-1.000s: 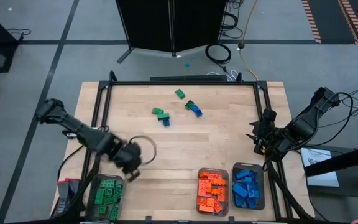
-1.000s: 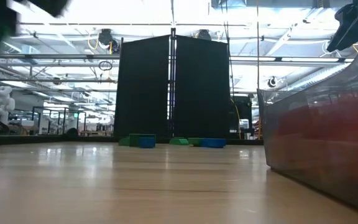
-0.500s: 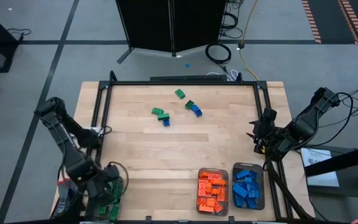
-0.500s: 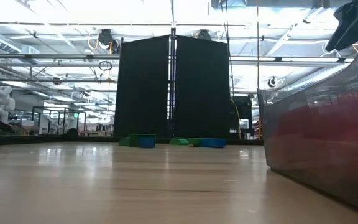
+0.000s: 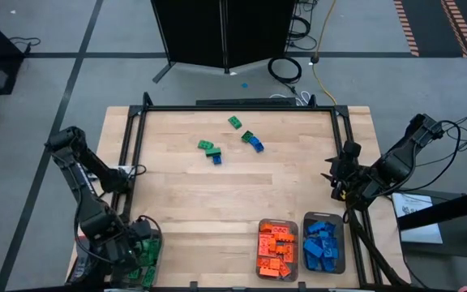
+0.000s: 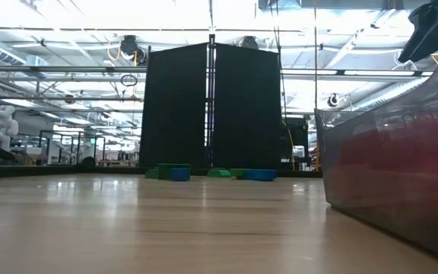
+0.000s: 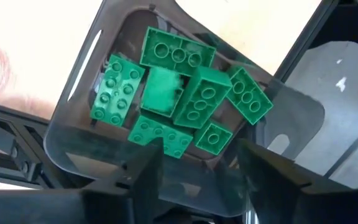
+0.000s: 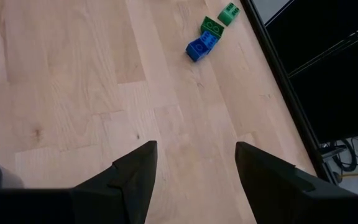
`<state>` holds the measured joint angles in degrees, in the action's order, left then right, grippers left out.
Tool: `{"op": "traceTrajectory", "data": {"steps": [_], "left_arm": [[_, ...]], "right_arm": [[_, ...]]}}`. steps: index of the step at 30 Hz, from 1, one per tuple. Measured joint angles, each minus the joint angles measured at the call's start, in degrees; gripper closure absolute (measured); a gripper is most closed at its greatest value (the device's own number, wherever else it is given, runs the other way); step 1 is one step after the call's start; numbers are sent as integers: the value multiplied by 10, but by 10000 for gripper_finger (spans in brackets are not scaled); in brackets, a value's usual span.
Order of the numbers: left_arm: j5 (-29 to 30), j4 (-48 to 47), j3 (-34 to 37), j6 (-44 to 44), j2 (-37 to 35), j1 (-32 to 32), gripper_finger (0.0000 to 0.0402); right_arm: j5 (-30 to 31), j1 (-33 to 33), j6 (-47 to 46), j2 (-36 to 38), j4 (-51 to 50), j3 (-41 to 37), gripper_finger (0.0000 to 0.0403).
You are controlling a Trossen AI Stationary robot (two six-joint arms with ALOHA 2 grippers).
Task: Sort blocks
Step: Put the green game piece into the left black bin
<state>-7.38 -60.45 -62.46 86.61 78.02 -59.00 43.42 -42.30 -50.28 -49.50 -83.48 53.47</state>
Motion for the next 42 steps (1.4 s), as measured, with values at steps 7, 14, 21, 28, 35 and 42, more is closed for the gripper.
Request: {"op": "traceTrajectory", "data": {"steps": [7,14,21,28,35,42], "left_arm": [[47,-68,0,77,0,35,155],[283,-100,0,83,-4,172,152],[445,27,0,-238,-4,383,152],[390,209,0,-627,39,589,152],[272,244,0,-779,127,729,152],[238,274,0,-861,197,784,152]], "right_arm": [[0,0,0,0,0,0,190],[2,0,-6,0,1,0,190],[2,0,-17,0,3,0,190],[2,0,-17,0,8,0,190],[2,0,-20,0,10,0,190],[2,0,-20,0,10,0,190]]}}
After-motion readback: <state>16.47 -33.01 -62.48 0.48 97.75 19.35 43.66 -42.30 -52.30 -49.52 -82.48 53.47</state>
